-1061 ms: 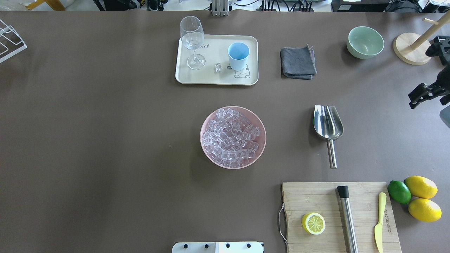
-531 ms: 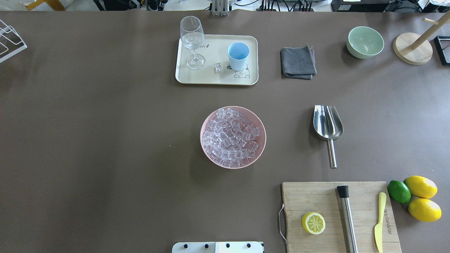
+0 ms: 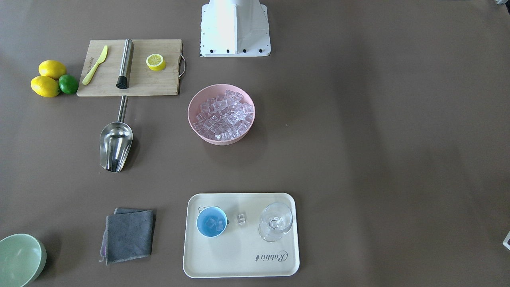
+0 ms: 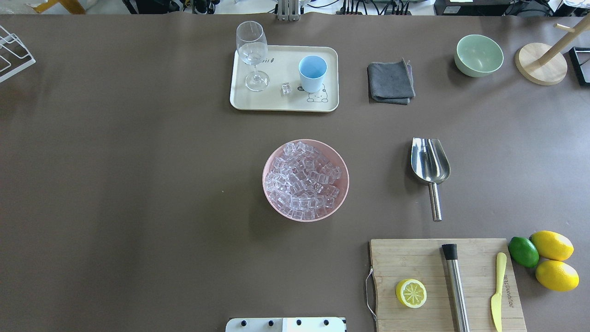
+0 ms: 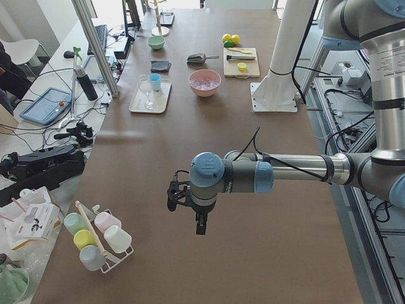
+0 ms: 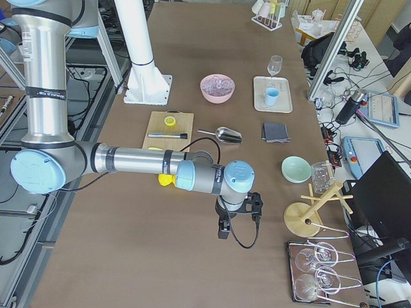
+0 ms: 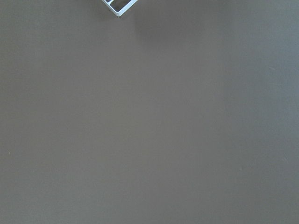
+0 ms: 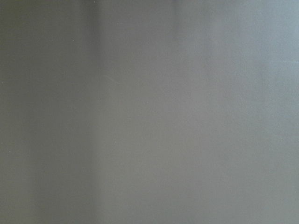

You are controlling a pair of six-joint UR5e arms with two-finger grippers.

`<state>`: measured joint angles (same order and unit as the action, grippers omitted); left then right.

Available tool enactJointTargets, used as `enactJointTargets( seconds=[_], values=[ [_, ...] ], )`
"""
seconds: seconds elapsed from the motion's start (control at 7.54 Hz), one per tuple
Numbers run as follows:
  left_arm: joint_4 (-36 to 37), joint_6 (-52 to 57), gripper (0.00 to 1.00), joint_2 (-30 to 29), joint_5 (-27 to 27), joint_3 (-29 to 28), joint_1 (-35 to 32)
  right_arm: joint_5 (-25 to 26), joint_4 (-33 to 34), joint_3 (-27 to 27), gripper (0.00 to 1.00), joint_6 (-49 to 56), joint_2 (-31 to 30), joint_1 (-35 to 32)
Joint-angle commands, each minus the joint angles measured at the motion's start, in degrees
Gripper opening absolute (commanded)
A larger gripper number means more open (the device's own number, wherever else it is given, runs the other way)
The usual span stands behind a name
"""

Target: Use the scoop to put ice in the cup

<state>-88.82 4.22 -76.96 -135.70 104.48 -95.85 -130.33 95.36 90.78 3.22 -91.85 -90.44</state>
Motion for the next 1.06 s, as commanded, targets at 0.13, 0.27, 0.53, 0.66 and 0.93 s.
enactJointTargets(
  seconds=[0.13, 0.27, 0.53, 0.66, 0.93],
  values=[
    [0.0, 0.2, 0.98, 1.4, 0.1, -0.6, 1.6, 0.1, -0.1, 0.2, 1.0, 0.4, 0.0, -0.3],
    [-0.1, 0.2, 0.98, 0.7, 0.1, -1.6, 1.5, 0.2, -0.1, 0.3, 1.0, 0.4, 0.1, -0.3],
    [-0.3, 0.2, 0.98, 0.6, 0.1, -1.5, 1.5, 0.2, -0.1, -0.1, 1.0, 0.5, 0.3, -0.3],
    [-0.5, 0.2, 0.98, 0.5, 0.1, -1.3, 1.6, 0.1, -0.1, 0.1, 1.0, 0.4, 0.3, -0.3],
    [-0.5, 0.2, 0.98, 0.5, 0.1, -1.4, 1.7, 0.1, -0.1, 0.1, 1.0, 0.4, 0.3, -0.3]
  ],
)
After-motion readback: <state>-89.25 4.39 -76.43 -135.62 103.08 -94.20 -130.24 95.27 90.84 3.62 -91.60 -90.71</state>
